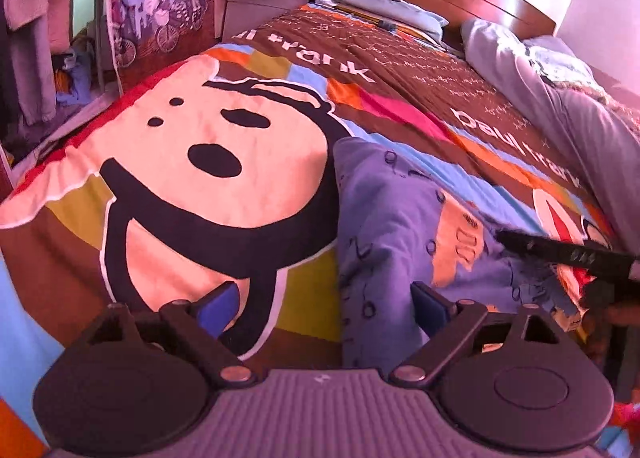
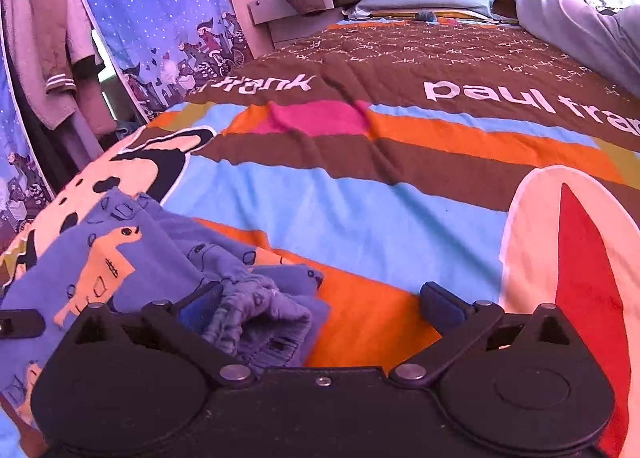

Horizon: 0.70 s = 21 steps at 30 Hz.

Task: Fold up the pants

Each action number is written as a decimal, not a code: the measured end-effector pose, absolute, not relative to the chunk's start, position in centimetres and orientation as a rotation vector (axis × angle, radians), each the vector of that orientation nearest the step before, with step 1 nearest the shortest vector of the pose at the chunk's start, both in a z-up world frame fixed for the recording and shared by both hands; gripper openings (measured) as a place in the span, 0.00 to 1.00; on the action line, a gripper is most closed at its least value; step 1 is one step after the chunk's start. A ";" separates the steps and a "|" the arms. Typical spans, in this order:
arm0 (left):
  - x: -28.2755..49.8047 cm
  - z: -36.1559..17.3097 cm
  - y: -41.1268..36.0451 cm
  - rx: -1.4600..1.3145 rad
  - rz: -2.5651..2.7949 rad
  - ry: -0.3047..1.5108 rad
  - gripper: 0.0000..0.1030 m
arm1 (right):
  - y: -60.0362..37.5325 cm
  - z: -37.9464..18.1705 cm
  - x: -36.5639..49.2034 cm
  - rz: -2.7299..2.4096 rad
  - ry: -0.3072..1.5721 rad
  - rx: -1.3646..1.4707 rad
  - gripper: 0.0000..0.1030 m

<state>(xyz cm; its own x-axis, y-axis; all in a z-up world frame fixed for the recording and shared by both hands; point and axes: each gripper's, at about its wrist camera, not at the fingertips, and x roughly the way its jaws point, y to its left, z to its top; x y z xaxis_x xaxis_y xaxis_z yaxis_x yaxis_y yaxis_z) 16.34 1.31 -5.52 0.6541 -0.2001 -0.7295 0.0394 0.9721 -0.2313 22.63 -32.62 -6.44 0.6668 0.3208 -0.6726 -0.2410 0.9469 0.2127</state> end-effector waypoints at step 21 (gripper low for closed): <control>15.5 -5.8 0.4 -0.239 -0.160 0.830 1.00 | -33.8 -5.8 20.8 0.427 0.869 0.296 0.99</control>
<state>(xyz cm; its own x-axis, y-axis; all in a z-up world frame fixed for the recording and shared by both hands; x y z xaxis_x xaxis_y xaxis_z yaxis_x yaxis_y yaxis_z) 15.46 0.44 -5.76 0.6655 -0.2328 -0.7091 0.0469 0.9613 -0.2715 20.83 -33.83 -5.78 0.5696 0.4757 -0.6703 -0.2396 0.8762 0.4182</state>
